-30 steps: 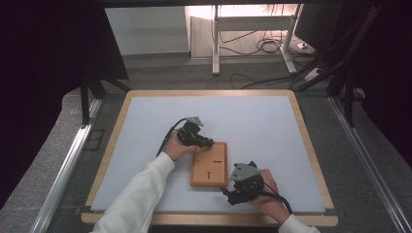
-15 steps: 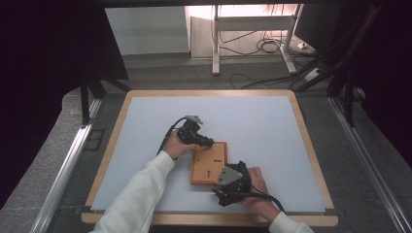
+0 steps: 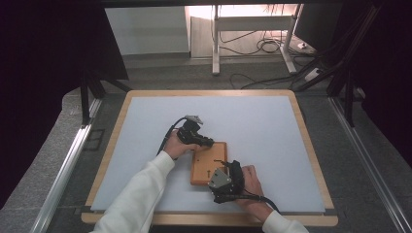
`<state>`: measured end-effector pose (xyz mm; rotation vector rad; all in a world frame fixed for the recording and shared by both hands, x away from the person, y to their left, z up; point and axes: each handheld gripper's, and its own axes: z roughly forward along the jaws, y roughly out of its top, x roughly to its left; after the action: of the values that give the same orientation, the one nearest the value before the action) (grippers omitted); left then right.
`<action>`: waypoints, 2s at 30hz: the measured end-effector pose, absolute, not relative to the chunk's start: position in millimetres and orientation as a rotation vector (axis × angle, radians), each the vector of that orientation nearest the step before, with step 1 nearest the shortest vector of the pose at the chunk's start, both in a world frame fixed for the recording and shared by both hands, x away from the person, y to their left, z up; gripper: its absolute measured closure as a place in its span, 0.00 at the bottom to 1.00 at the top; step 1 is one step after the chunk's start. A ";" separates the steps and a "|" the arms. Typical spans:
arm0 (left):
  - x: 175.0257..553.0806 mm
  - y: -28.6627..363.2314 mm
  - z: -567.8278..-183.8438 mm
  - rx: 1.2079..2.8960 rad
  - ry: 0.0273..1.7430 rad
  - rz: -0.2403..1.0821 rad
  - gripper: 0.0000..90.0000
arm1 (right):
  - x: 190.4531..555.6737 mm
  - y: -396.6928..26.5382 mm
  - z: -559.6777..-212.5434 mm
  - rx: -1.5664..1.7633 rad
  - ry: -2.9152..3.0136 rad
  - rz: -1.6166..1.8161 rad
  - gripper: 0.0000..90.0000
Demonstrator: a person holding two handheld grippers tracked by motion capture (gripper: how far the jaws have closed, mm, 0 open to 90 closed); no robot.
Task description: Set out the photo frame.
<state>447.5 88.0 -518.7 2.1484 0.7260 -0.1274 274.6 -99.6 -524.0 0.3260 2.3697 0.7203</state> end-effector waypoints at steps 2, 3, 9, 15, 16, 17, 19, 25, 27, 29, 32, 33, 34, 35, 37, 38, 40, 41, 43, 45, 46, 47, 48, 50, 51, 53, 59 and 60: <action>448.0 88.6 -518.7 2.153 0.722 -0.122 0.92 | 274.7 -100.0 -523.3 0.335 2.368 0.717 0.16; 446.8 87.4 -518.5 2.149 0.727 -0.108 0.93 | 274.2 -100.2 -522.6 0.342 2.352 0.710 0.18; 445.8 86.8 -518.5 2.148 0.729 -0.075 0.94 | 273.2 -101.0 -519.3 0.324 2.321 0.692 0.21; 446.1 87.2 -518.4 2.141 0.743 -0.080 0.94 | 271.5 -100.8 -518.4 0.284 2.293 0.673 0.32; 446.1 87.2 -518.4 2.139 0.746 -0.080 0.94 | 271.6 -101.1 -517.6 0.282 2.285 0.674 0.35; 446.2 87.2 -518.5 2.137 0.748 -0.078 0.94 | 272.0 -101.9 -516.3 0.280 2.284 0.672 0.37; 446.5 87.0 -518.8 2.134 0.752 -0.074 0.94 | 272.5 -103.3 -514.4 0.287 2.270 0.677 0.40; 448.2 87.8 -519.9 2.129 0.759 -0.083 0.93 | 272.5 -104.8 -508.0 0.244 2.237 0.646 0.47; 448.6 87.9 -519.7 2.129 0.760 -0.081 0.93 | 272.2 -104.5 -505.9 0.238 2.230 0.637 0.49; 449.0 87.9 -519.6 2.130 0.758 -0.076 0.92 | 272.0 -103.7 -504.6 0.239 2.218 0.630 0.51; 449.0 88.1 -519.5 2.122 0.765 -0.075 0.89 | 271.6 -103.4 -500.6 0.216 2.191 0.617 0.56; 449.0 88.3 -519.5 2.120 0.767 -0.075 0.89 | 271.6 -103.4 -500.6 0.216 2.191 0.617 0.56; 448.7 88.5 -519.2 2.116 0.766 -0.072 0.87 | 271.9 -103.5 -498.4 0.202 2.178 0.612 0.58; 448.7 88.5 -519.2 2.116 0.766 -0.072 0.86 | 271.9 -103.5 -498.4 0.202 2.178 0.612 0.58; 448.5 89.1 -518.6 2.112 0.764 -0.072 0.84 | 271.6 -103.3 -496.5 0.197 2.175 0.600 0.59; 447.8 90.2 -517.3 2.111 0.766 -0.066 0.79 | 271.3 -102.6 -496.6 0.194 2.165 0.599 0.60; 447.9 91.9 -516.4 2.110 0.766 -0.059 0.73 | 271.2 -102.4 -496.9 0.189 2.163 0.595 0.60; 448.1 93.6 -515.3 2.102 0.776 -0.055 0.73 | 271.2 -102.4 -496.9 0.189 2.163 0.595 0.60; 447.4 101.5 -510.8 2.073 0.815 -0.034 0.61 | 271.2 -102.7 -496.8 0.182 2.168 0.592 0.60; 446.5 105.3 -508.7 2.063 0.824 -0.018 0.58 | 271.3 -102.9 -496.7 0.180 2.168 0.589 0.61; 444.7 110.6 -505.8 2.042 0.834 -0.003 0.54 | 271.3 -103.1 -496.5 0.182 2.169 0.589 0.61; 443.0 115.4 -503.6 2.026 0.838 0.007 0.52 | 271.2 -103.5 -496.0 0.180 2.171 0.588 0.62; 441.5 119.2 -502.0 2.015 0.840 0.015 0.51 | 271.0 -103.4 -496.0 0.175 2.162 0.586 0.62; 437.7 129.3 -500.0 1.999 0.841 0.020 0.48 | 270.9 -103.6 -495.2 0.175 2.161 0.585 0.63; 435.9 134.6 -500.2 1.991 0.845 0.016 0.47 | 271.0 -103.9 -494.9 0.175 2.162 0.585 0.63; 431.2 144.3 -501.6 1.980 0.862 0.026 0.46 | 271.0 -104.0 -494.8 0.176 2.161 0.585 0.63; 417.0 168.3 -505.8 1.961 0.880 0.050 0.44 | 270.9 -103.3 -494.5 0.171 2.159 0.576 0.63; 414.4 170.6 -505.7 1.962 0.879 0.054 0.44 | 270.9 -103.3 -494.5 0.171 2.159 0.576 0.63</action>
<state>414.4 170.6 -505.7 1.9618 0.8786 0.0537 270.9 -103.3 -494.5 0.1714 2.1590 0.5758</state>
